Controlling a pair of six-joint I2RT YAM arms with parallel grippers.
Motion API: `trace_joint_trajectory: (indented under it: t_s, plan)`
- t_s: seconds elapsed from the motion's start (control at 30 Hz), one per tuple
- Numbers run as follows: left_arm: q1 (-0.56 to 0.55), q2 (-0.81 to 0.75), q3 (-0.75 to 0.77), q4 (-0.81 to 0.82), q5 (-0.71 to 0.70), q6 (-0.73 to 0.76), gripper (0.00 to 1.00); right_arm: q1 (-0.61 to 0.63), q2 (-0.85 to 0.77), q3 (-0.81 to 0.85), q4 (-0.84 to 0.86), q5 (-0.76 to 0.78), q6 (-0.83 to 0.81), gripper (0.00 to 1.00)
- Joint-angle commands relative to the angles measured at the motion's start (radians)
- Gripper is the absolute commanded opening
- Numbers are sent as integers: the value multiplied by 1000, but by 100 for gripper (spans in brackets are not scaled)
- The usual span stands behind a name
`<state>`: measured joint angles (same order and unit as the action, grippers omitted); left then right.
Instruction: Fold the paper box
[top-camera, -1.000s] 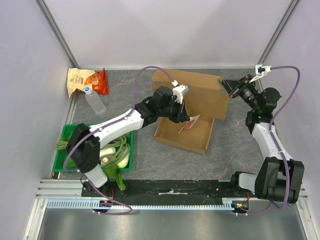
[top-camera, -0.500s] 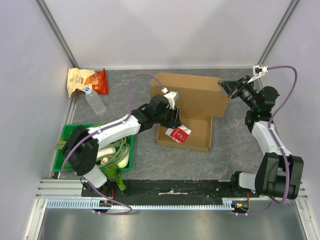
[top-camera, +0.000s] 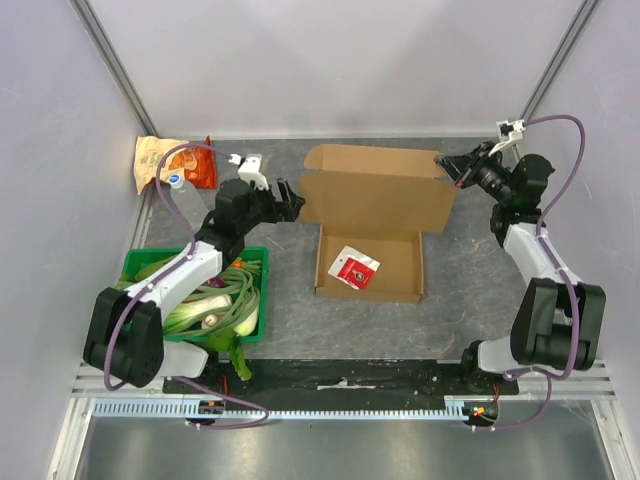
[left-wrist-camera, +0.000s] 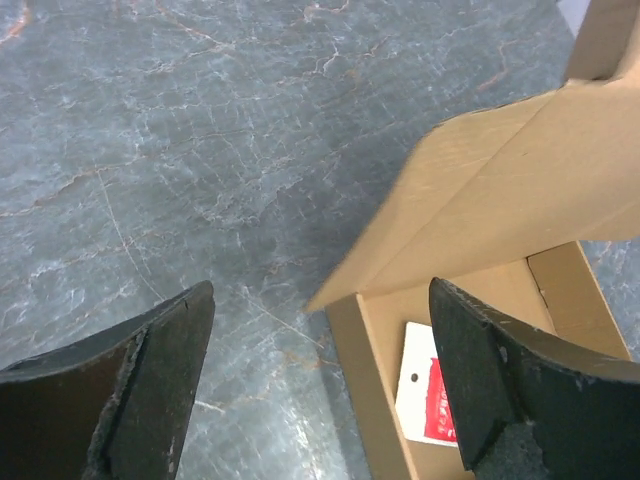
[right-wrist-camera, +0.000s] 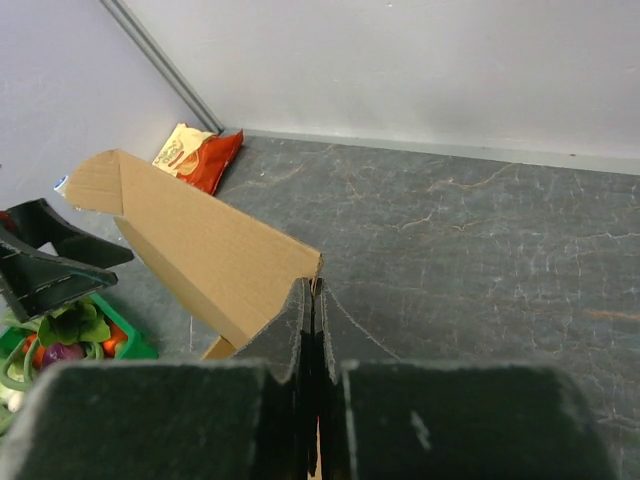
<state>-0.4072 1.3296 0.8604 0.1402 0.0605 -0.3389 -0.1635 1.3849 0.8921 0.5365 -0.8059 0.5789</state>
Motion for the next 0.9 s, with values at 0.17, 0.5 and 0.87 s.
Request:
trace_joint_trajectory:
  t_s: [0.17, 0.5, 0.87]
  plan:
    - [99, 218, -28, 510, 552, 119, 95, -2, 135, 110, -115, -141, -53, 0]
    - [100, 283, 97, 400, 736, 196, 42, -1, 143, 143, -190, -87, -74, 4]
    - [99, 270, 75, 285, 786, 186, 44, 1, 146, 195, -176, -41, -40, 0]
